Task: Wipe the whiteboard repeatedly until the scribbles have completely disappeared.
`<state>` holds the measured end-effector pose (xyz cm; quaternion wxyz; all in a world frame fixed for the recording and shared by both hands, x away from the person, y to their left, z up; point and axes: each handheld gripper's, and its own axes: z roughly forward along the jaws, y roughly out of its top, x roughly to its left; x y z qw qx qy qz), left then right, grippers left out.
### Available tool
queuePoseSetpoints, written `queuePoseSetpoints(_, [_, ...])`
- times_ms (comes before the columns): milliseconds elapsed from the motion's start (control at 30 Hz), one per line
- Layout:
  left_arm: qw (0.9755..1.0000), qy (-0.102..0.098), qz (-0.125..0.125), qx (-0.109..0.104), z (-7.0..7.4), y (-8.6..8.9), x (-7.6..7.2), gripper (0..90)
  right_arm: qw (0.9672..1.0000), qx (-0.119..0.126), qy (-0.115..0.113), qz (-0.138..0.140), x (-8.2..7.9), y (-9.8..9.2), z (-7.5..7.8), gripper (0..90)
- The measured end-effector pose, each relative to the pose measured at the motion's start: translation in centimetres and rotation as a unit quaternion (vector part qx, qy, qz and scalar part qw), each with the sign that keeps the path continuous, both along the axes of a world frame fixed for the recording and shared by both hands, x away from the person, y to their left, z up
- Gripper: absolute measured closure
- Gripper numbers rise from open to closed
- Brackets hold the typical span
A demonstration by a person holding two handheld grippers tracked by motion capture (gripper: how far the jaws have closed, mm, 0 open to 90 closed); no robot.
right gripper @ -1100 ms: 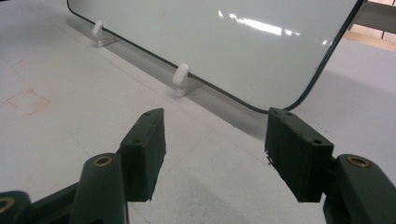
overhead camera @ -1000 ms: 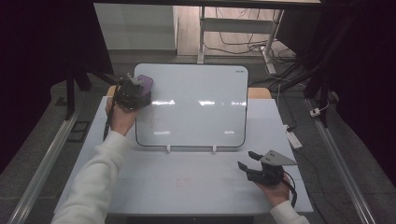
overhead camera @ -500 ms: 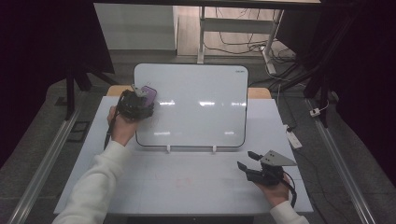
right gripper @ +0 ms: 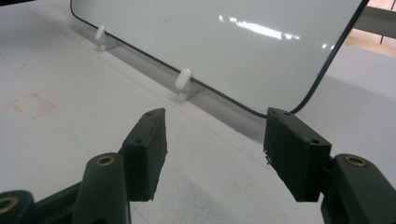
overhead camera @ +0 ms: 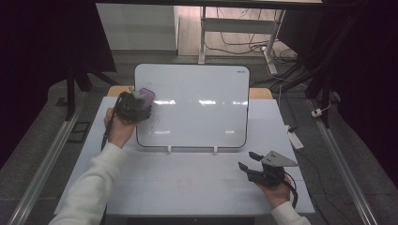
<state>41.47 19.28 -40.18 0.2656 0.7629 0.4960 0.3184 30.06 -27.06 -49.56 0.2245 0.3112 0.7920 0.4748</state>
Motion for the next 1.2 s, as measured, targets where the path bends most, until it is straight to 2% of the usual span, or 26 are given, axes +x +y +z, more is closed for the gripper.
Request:
queuePoseSetpoints(133, [0.9997, 0.017, 0.006, 0.016, 2.2, 0.2, 1.2, 41.3, 1.0, 0.002, 0.002, -0.001, 0.1, -0.2, -0.1, 38.5])
queuePoseSetpoints(200, [0.9992, 0.035, 0.004, 0.022, 2.8, 0.3, 1.8, 41.3, 1.0, 0.004, 0.003, -0.001, 0.2, -0.3, -0.1, 38.6])
queuePoseSetpoints(367, [0.9974, 0.065, 0.007, 0.029, 3.0, 0.5, 2.5, 41.3, 1.0, 0.008, 0.002, 0.0, 0.1, -0.4, 0.1, 38.7])
queuePoseSetpoints(567, [0.9956, 0.079, -0.001, 0.049, 2.5, -0.1, 2.1, 41.3, 0.9999, 0.016, 0.003, -0.001, 0.1, -0.6, 0.1, 38.9])
queuePoseSetpoints(733, [0.9953, 0.087, -0.009, 0.042, 1.9, 0.1, 1.8, 41.3, 0.9999, 0.016, 0.002, -0.001, 0.0, -0.5, 0.2, 38.8])
queuePoseSetpoints(833, [0.9962, 0.075, -0.002, 0.043, 2.3, 0.3, 1.9, 41.3, 0.9999, 0.015, 0.003, 0.0, 0.0, -0.5, 0.2, 38.8])
queuePoseSetpoints(867, [0.9963, 0.075, -0.001, 0.04, 2.5, 0.4, 2.1, 41.3, 0.9999, 0.014, 0.003, 0.0, 0.0, -0.5, 0.2, 38.8])
queuePoseSetpoints(1033, [0.9956, 0.077, 0.008, 0.053, 4.2, 0.4, 3.1, 41.3, 0.9998, 0.018, 0.002, -0.002, 0.0, -0.6, 0.2, 38.8])
queuePoseSetpoints(1100, [0.995, 0.084, 0.011, 0.054, 4.7, 0.6, 3.5, 41.3, 0.9998, 0.019, 0.002, -0.002, 0.1, -0.7, 0.2, 38.8])
queuePoseSetpoints(1200, [0.9938, 0.096, 0.007, 0.055, 4.6, 0.6, 3.5, 41.3, 0.9998, 0.021, 0.003, -0.001, 0.0, -0.7, 0.2, 38.8])
